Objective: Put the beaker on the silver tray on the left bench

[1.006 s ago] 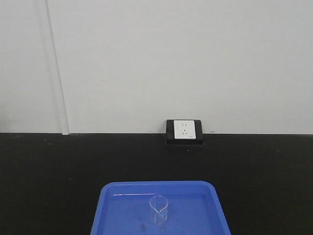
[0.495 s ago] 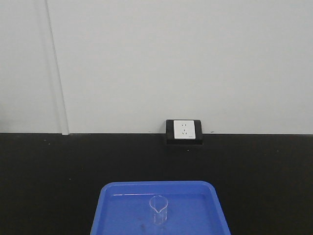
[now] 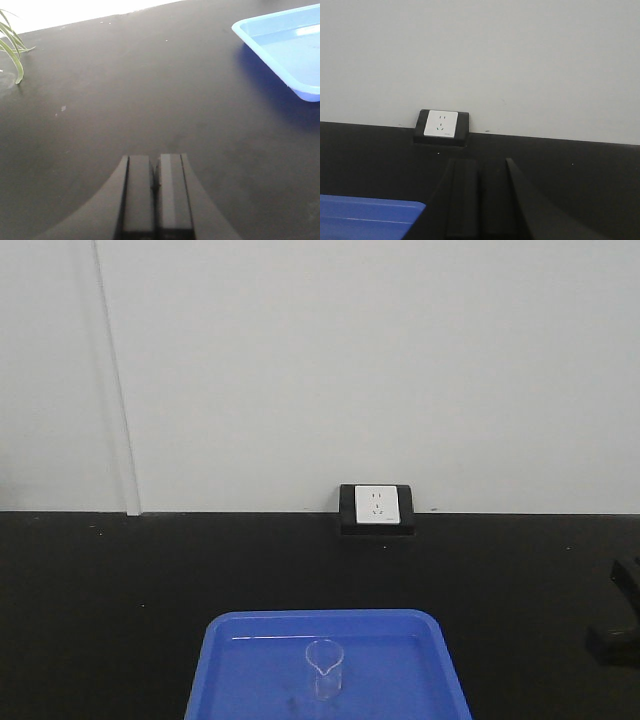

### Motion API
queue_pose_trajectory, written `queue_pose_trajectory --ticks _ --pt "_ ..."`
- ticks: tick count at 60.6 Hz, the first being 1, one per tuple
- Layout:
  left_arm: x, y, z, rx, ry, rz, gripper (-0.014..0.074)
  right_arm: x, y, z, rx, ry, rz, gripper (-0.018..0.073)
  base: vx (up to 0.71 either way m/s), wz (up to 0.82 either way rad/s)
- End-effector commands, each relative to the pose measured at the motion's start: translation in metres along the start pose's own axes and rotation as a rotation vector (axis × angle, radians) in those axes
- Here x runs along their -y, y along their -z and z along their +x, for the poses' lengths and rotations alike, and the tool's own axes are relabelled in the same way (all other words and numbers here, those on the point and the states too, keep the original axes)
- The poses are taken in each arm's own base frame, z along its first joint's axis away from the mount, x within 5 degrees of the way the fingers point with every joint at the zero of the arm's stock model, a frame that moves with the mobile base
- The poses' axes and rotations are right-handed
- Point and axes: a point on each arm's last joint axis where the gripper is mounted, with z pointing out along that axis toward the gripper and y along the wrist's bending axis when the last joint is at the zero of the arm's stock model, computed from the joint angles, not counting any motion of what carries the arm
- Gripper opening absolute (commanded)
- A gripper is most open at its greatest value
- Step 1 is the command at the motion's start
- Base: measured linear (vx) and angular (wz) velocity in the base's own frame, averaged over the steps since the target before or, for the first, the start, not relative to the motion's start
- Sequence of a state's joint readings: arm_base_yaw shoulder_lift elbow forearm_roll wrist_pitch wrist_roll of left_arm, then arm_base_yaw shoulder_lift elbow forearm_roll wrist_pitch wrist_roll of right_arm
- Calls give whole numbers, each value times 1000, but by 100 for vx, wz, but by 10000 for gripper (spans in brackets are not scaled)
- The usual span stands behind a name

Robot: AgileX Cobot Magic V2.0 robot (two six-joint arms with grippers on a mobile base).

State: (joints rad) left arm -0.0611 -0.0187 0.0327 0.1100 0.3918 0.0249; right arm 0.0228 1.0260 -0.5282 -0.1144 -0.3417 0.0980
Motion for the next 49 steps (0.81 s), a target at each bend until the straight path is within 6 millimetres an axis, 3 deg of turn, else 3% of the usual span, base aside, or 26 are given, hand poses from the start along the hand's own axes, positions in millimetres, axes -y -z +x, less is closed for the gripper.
queue_pose_trajectory --ticks 1,7,14,23,31,41,49 --pt "1 -2 -2 71 3 4 1 0 1 -22 134 12 -6 29 0 0" --pt "1 -2 -2 71 3 4 1 0 1 -22 134 11 -6 91 0 0" --pt "1 -2 -2 71 3 4 1 0 1 -22 134 -21 -8 230 0 0" --pt "1 -2 -2 71 3 4 1 0 1 -22 137 -51 -11 510 0 0" --pt "1 -2 -2 71 3 4 1 0 1 -25 166 -61 -15 699 0 0" --pt "1 -2 -2 71 3 4 1 -2 -4 -21 159 -148 -37 723 0 0" --pt "1 -2 -2 71 3 4 1 -9 -26 2 55 -122 -114 704 0 0"
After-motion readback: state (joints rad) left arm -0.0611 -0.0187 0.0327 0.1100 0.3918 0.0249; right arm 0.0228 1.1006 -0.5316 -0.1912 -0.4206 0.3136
